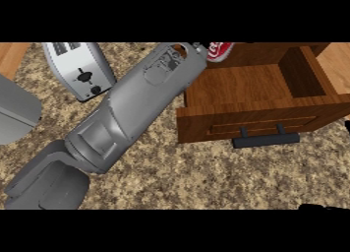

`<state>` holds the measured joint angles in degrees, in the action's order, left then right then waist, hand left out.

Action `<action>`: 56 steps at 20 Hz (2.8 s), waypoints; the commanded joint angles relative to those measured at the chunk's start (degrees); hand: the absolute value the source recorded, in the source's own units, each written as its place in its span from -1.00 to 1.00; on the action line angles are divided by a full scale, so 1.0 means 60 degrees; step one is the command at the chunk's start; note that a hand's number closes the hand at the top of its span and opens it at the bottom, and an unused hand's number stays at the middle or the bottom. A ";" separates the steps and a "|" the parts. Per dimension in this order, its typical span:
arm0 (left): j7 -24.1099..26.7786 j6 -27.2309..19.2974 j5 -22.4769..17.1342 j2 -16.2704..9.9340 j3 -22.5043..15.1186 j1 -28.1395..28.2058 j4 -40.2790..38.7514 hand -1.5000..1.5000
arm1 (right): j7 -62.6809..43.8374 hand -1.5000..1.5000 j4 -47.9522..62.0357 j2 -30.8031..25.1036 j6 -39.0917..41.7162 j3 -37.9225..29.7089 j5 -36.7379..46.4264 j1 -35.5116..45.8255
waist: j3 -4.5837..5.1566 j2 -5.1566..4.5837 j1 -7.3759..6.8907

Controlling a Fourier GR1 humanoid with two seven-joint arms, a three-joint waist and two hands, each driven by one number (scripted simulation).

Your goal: Pick up the can, place it into the drawer and close the drawer

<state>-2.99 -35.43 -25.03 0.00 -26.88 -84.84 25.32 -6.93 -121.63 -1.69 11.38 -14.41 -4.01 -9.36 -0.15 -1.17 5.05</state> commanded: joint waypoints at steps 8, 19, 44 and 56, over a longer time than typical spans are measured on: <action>0.0937 -0.0272 -0.0366 0.0000 -0.0909 0.0239 -0.0812 1.00 | 0.0053 -1.00 0.0030 -0.0048 -0.0058 -0.0014 -0.0071 0.0396 | -0.0004 -0.0095 0.0260; 0.0734 -0.1287 -0.0946 0.0000 -0.1613 0.0425 -0.0736 -1.00 | -0.0185 -1.00 0.0319 -0.0344 0.0001 0.0034 0.0066 0.0827 | -0.0008 -0.0139 0.0448; 0.1582 -0.1895 -0.2690 0.0000 -0.1238 0.0235 -0.0275 -1.00 | 0.1220 -1.00 -0.0308 -0.1743 -0.0178 0.1261 0.4691 0.1489 | 0.0014 -0.0033 -0.0103; 0.1054 -0.2243 -0.2573 0.0000 -0.1255 0.0046 0.0112 -1.00 | 0.1127 -1.00 0.1190 -0.2378 -0.0853 0.3055 0.9036 0.1900 | 0.0023 0.0177 -0.0717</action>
<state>6.07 -48.45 -40.79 0.00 -35.02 -82.73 25.65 -0.04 -116.91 -14.34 6.62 2.30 44.56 1.78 -0.02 -0.55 1.66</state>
